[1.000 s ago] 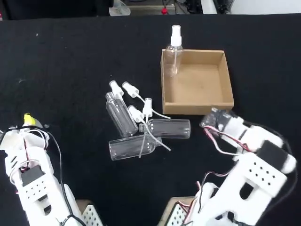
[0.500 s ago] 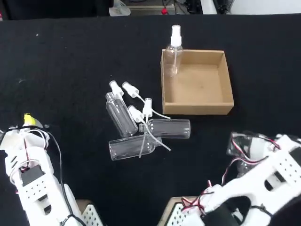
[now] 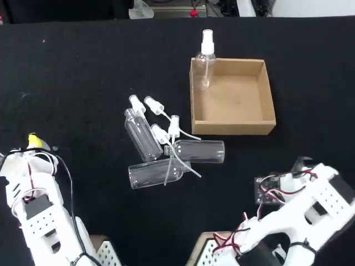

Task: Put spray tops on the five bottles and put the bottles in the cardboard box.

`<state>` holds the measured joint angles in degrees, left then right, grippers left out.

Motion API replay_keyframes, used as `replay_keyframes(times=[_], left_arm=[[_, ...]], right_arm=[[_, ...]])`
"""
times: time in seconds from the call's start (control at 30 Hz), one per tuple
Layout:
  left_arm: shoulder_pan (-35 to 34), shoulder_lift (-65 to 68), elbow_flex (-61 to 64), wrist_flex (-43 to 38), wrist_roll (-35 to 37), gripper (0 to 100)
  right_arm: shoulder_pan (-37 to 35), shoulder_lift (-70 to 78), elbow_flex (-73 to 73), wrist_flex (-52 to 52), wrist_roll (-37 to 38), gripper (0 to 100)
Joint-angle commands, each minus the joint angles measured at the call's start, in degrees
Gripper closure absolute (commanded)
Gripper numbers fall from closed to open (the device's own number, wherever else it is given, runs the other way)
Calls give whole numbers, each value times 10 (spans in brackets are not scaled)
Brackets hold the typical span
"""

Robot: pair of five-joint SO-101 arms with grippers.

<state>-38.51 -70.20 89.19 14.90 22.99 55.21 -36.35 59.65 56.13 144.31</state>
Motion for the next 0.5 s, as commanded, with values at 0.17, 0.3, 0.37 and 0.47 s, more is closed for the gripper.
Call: replay_keyframes(times=[0.17, 0.3, 0.37, 0.47], left_arm=[[7, -5, -12, -12, -7, 854], [7, -5, -12, -12, -7, 854], [7, -5, -12, -12, -7, 854], [7, -5, -12, -12, -7, 854]], right_arm=[[-19, 3, 112, -191, 4, 652], [-16, 1, 166, -287, -10, 694], [-21, 1, 170, -305, -67, 819], [-46, 1, 151, -288, -178, 988]])
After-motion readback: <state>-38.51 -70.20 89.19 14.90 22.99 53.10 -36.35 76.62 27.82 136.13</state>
